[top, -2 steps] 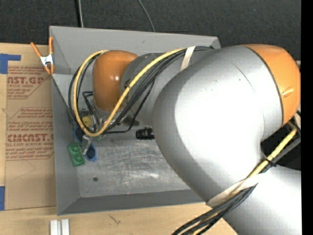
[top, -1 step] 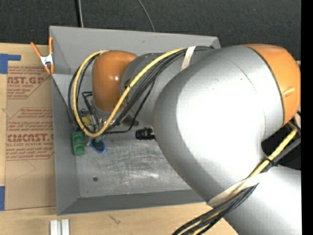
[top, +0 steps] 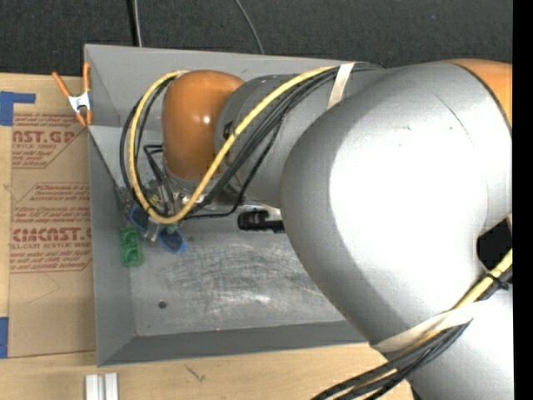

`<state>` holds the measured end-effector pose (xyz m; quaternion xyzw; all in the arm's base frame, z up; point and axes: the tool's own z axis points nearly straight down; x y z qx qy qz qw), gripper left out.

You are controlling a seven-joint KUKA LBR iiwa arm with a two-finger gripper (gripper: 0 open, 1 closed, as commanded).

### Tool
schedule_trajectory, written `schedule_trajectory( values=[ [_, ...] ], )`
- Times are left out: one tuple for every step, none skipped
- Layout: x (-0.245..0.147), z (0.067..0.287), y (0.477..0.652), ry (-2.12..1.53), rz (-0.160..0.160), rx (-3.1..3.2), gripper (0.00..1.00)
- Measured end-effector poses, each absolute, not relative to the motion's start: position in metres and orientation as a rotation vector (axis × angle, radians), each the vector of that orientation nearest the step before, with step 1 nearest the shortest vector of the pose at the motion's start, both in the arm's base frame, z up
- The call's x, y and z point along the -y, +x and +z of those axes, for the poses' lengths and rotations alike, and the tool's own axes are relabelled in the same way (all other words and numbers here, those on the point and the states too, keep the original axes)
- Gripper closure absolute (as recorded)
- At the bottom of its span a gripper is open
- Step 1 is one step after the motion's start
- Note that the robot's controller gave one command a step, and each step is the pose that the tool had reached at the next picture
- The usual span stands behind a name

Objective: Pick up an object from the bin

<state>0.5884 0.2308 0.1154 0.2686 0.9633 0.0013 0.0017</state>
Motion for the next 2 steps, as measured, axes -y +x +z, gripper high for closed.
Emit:
schedule_trajectory(
  values=[
    [-0.229, 0.124, 0.577, 1.348, -0.001, -2.838, 1.00],
    [-0.202, 0.125, 0.503, 1.312, -0.009, -2.860, 1.00]
  ],
)
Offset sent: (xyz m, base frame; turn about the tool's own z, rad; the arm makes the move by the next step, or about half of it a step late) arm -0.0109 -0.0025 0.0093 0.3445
